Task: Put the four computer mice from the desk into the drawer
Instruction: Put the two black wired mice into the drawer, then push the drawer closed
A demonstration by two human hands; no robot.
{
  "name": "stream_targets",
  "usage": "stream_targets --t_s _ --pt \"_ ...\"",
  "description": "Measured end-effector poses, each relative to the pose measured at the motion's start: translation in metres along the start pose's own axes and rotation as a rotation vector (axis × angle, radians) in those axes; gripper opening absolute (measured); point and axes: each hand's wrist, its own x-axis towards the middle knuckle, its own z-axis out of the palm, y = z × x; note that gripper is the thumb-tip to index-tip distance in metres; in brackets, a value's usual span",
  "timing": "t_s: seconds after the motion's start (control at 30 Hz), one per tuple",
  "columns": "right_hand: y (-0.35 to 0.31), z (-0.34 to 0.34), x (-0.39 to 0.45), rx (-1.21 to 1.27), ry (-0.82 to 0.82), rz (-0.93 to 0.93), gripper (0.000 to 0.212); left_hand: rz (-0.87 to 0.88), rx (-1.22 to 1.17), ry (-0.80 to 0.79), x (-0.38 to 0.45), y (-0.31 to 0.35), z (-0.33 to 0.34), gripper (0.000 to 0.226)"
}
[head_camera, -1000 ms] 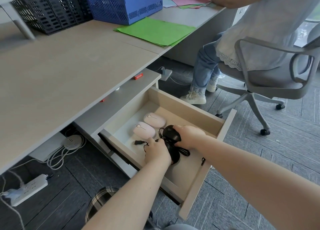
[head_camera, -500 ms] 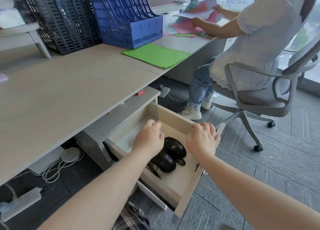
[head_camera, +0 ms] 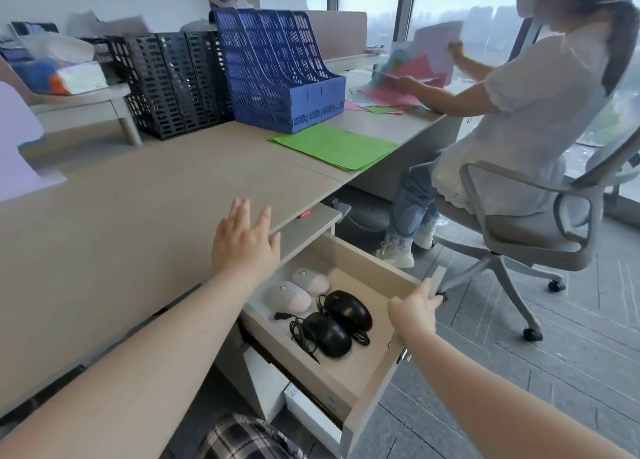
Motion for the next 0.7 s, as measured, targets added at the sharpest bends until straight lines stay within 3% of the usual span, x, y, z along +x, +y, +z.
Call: stream_targets --t_s 0.1,0.2,0.3,0.6,0.7 --pt "-0.013 0.014 0.001 0.062 0.016 -0.016 0.073 -0.153 -0.037 -0.093 0.01 -0.023 0.005 0.06" --pt "-0.022 0.031 -0.003 0.092 0.0 0.0 0.055 -0.287 -0.067 -0.243 0.021 -0.048 0.008 0.064" --pt "-0.03 0.046 -0.002 0.114 -0.044 -0.035 0.035 -0.224 -0.002 -0.328 0.03 -0.065 0.008 0.063" --pt "-0.053 0.111 -0.013 0.204 -0.209 -0.164 0.031 -0.163 0.025 -0.33 0.046 -0.078 0.012 0.063" --pt "-0.065 0.131 -0.012 0.151 -0.25 -0.173 0.019 -0.154 0.019 -0.323 0.051 -0.08 0.014 0.064"
